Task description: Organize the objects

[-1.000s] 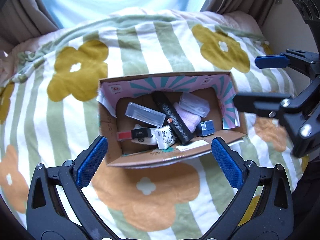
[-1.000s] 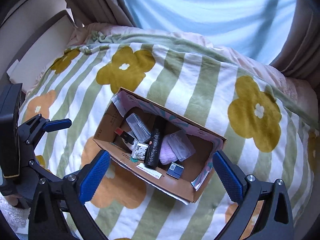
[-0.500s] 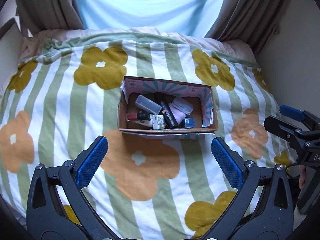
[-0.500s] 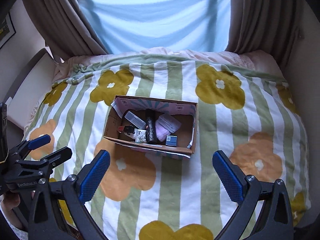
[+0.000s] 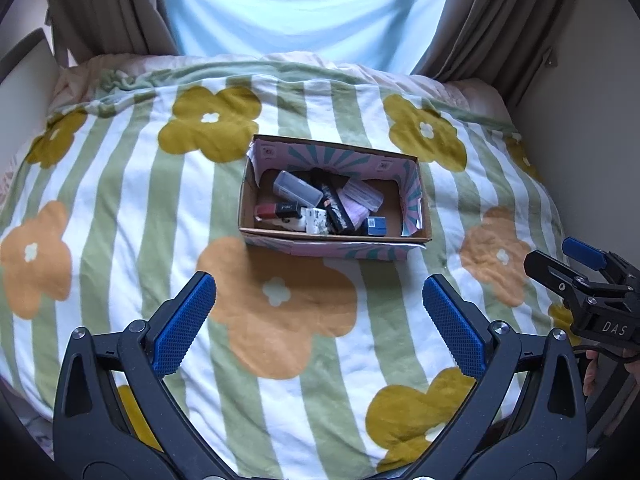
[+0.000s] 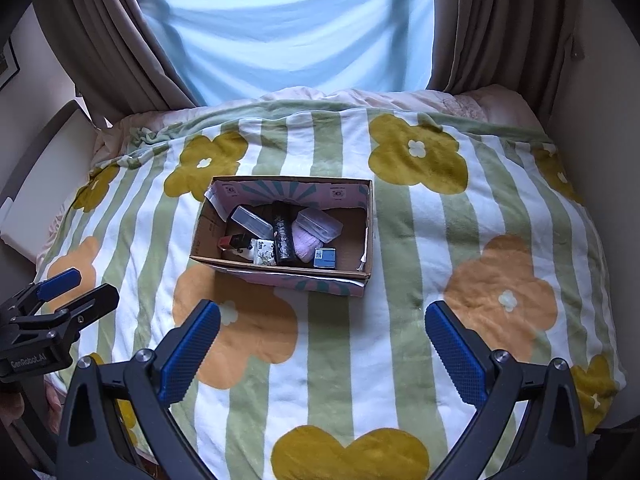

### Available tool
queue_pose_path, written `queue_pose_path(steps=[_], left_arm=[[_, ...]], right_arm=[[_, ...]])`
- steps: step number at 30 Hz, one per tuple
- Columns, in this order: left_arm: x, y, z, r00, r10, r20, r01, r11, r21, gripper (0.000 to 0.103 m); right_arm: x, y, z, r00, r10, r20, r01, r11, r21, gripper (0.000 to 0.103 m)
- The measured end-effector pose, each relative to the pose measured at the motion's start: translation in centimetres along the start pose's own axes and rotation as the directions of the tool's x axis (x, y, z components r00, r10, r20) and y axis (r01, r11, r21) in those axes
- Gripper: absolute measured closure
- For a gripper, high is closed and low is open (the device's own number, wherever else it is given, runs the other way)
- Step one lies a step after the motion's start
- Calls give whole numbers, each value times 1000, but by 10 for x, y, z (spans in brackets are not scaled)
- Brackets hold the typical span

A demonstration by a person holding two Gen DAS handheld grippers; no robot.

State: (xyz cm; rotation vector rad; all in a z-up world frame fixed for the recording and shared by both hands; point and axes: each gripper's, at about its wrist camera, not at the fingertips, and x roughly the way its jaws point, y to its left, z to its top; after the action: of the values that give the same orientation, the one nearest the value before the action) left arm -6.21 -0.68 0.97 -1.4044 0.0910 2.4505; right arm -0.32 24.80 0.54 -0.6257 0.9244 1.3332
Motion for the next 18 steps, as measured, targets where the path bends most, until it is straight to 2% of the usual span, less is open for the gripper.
queue_pose_path(steps=[18], left_arm=[[5,-1,8,1000,-3,-11,3,1000,17,0]], right_arm=[[9,2,7,1000,8,-9,-8,1000,10,1]])
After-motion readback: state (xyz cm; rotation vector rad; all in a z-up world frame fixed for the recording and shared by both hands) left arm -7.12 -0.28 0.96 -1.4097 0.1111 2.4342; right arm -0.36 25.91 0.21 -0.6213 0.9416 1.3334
